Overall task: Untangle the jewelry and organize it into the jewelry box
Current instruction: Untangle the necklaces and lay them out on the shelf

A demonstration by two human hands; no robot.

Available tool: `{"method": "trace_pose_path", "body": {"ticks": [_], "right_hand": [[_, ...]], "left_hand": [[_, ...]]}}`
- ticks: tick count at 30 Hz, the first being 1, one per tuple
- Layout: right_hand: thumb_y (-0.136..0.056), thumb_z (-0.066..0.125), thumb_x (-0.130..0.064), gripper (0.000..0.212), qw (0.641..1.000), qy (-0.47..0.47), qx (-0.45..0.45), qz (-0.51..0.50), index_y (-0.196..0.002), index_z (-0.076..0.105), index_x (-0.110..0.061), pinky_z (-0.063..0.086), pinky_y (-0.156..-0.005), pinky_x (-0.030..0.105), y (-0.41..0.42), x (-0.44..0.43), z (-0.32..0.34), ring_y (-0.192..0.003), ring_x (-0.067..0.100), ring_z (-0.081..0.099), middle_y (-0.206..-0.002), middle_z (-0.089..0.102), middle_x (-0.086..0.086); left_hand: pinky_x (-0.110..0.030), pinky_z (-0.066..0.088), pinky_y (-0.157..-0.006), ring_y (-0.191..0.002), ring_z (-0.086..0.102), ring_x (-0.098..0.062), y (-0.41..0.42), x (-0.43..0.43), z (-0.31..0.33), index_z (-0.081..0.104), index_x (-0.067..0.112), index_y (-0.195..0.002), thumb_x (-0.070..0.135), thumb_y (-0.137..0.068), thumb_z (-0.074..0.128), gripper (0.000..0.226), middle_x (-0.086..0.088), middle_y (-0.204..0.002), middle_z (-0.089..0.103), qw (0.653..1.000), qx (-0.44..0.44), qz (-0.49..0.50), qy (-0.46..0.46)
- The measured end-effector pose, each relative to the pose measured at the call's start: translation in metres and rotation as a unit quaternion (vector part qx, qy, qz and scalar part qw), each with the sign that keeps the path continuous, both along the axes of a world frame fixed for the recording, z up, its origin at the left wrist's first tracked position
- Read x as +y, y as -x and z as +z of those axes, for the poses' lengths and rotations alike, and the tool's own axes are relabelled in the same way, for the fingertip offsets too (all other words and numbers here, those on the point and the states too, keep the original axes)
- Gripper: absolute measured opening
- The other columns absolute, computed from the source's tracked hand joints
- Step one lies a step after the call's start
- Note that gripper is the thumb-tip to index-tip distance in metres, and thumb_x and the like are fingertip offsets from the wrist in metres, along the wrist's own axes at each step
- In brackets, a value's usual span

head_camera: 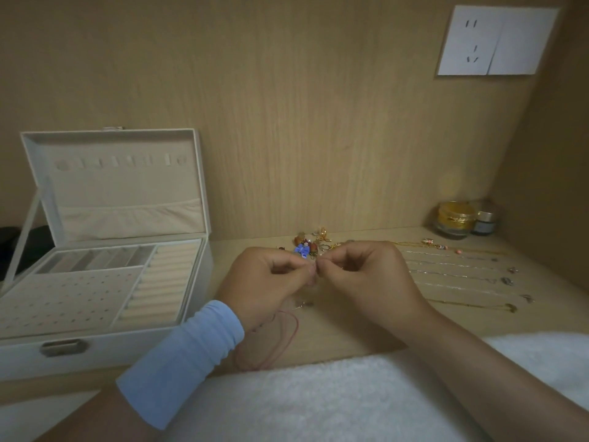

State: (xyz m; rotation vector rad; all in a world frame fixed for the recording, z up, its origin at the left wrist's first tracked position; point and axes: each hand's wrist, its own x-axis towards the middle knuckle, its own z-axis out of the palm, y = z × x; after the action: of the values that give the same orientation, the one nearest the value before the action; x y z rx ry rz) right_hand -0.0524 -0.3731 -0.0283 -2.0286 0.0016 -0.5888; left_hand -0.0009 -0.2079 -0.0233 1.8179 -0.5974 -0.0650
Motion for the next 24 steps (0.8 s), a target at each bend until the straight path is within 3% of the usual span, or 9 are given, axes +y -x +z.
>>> {"method": "trace_pose_path", "body": {"ticks": [4,7,11,14,18,21,24], "right_hand": [[-0.081,0.072,-0.018,0.018,0.999,0.041,-0.001,-0.031,-0.065,0.074,-0.026,0.042,-0.053,0.019,0.001,0.001,0.0,-0.049,-0.001,0.051,-0.065,0.07,-0.015],[-0.084,0.072,-0.017,0.015,0.999,-0.036,0.0,-0.022,-0.07,0.076,-0.022,0.049,-0.059,0.029,0.001,-0.001,0.001,-0.055,0.003,0.057,-0.069,0.073,-0.008],[-0.085,0.074,-0.015,0.015,0.999,-0.04,-0.002,0.004,-0.072,0.078,-0.021,0.048,-0.067,0.024,0.001,0.002,-0.003,-0.064,0.001,0.063,-0.072,0.075,-0.006],[-0.085,0.075,-0.016,0.016,0.999,-0.036,-0.007,0.012,-0.071,0.079,-0.023,0.05,-0.071,0.024,0.0,0.002,-0.005,-0.071,0.004,0.067,-0.073,0.075,-0.009],[-0.087,0.074,-0.013,0.022,0.999,-0.041,-0.027,0.02,-0.069,0.076,-0.025,0.041,-0.06,0.014,0.002,0.002,-0.004,-0.056,-0.002,0.057,-0.069,0.072,-0.013],[-0.088,0.074,-0.016,0.016,0.999,0.004,-0.038,0.033,-0.074,0.077,-0.023,0.036,-0.052,0.014,0.004,0.001,-0.003,-0.048,0.001,0.044,-0.07,0.07,-0.018],[-0.087,0.076,-0.023,0.009,0.995,0.082,-0.051,0.031,-0.079,0.078,-0.027,0.037,-0.056,0.016,0.004,-0.004,-0.003,-0.05,0.003,0.049,-0.076,0.071,-0.023]], "left_hand": [[-0.018,0.054,-0.077,-0.079,0.072,-0.009,0.006,-0.005,-0.004,0.079,0.024,-0.076,0.009,-0.084,0.073,0.018,0.007,-0.077,0.076,0.999,-0.023,0.017,0.023],[-0.024,0.056,-0.081,-0.077,0.072,-0.01,0.007,-0.009,-0.006,0.079,0.019,-0.071,0.005,-0.084,0.072,0.02,0.002,-0.076,0.076,0.996,0.023,0.032,0.077],[-0.028,0.057,-0.081,-0.072,0.07,-0.009,0.011,-0.009,-0.008,0.079,0.014,-0.073,0.001,-0.084,0.071,0.019,-0.002,-0.074,0.076,0.992,0.042,0.044,0.111],[-0.02,0.055,-0.078,-0.074,0.071,-0.006,0.013,-0.007,-0.01,0.08,0.02,-0.077,0.005,-0.083,0.073,0.018,0.006,-0.075,0.076,0.995,-0.01,0.059,0.082],[-0.018,0.054,-0.076,-0.074,0.069,-0.001,0.015,-0.005,-0.01,0.08,0.028,-0.079,0.012,-0.081,0.076,0.016,0.015,-0.074,0.074,0.989,-0.118,0.086,0.019],[-0.022,0.054,-0.076,-0.073,0.069,-0.001,0.018,-0.004,-0.01,0.079,0.026,-0.075,0.013,-0.081,0.075,0.015,0.017,-0.071,0.073,0.987,-0.138,0.085,0.004],[-0.022,0.055,-0.076,-0.074,0.068,0.002,0.016,-0.003,-0.013,0.079,0.029,-0.079,0.016,-0.081,0.076,0.014,0.019,-0.073,0.073,0.986,-0.143,0.09,-0.007]]}}
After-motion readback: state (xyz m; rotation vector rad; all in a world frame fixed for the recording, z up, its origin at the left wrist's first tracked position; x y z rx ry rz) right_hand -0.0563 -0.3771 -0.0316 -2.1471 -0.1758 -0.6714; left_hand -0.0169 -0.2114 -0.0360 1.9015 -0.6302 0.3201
